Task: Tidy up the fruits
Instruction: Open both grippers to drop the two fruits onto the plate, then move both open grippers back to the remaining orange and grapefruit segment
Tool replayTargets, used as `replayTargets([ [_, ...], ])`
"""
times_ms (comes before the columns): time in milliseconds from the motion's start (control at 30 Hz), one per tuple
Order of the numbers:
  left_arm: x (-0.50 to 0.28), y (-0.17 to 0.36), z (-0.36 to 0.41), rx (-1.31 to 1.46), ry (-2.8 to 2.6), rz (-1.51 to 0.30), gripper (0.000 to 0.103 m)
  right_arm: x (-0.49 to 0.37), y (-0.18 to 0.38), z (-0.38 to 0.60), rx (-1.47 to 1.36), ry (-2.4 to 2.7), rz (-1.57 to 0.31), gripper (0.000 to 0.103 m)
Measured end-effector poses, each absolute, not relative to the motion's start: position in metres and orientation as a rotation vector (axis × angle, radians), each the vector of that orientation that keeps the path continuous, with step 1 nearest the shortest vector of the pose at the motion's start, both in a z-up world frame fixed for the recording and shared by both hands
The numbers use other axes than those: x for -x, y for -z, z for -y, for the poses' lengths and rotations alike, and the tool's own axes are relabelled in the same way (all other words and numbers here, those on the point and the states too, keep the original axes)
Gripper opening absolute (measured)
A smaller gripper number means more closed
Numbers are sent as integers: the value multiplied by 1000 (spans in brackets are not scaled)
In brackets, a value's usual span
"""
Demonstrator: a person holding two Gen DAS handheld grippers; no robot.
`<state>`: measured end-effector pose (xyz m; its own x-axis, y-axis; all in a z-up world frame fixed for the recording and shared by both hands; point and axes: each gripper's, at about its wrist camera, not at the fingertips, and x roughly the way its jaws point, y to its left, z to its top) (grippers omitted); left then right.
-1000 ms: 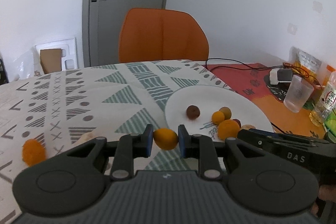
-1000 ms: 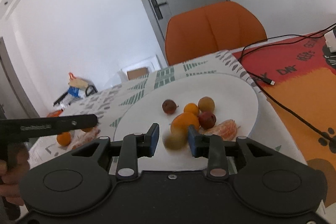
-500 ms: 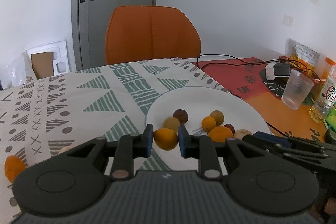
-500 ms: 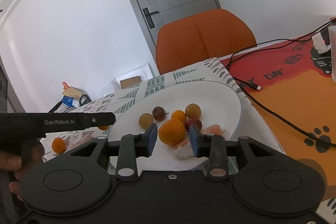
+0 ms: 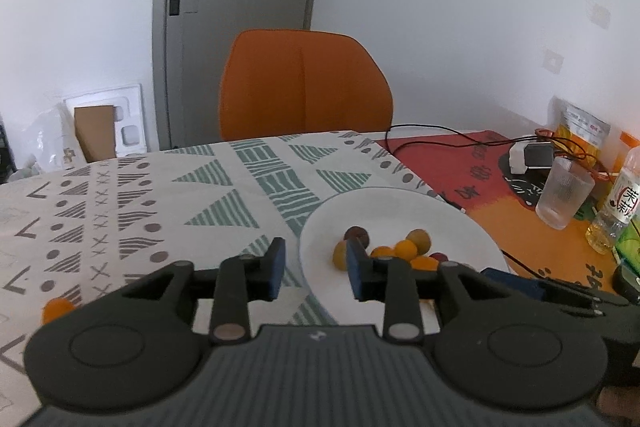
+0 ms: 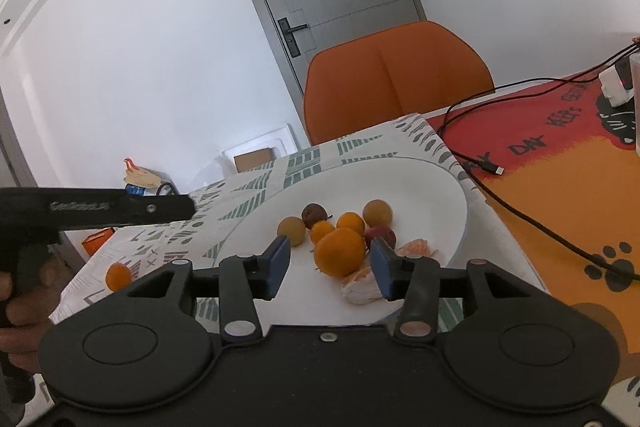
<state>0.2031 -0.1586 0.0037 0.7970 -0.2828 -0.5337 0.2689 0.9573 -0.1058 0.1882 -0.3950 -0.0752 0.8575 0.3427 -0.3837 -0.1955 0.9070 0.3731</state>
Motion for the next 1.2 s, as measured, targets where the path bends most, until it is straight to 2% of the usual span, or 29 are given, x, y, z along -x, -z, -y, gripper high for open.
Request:
replayTargets([
  [33, -201, -5, 155, 24, 289, -575, 39, -188, 74, 394, -329, -285, -462, 48],
  [100, -197, -8, 148, 22, 271, -569, 52, -188, 72, 391, -319, -282, -463, 54],
  [200, -191, -13, 135, 30, 236, -547, 65, -186, 66, 387, -296, -286, -449, 60],
  [500, -184, -22, 98, 69, 140, -504, 85, -183, 50, 370, -264, -299, -438, 69],
  [767, -177, -20, 68, 106, 87, -495, 91, -182, 38, 348, -231, -315, -427, 80],
  [1200, -179, -10, 20, 170, 26, -504, 91, -194, 34, 308, -187, -349, -451, 82],
])
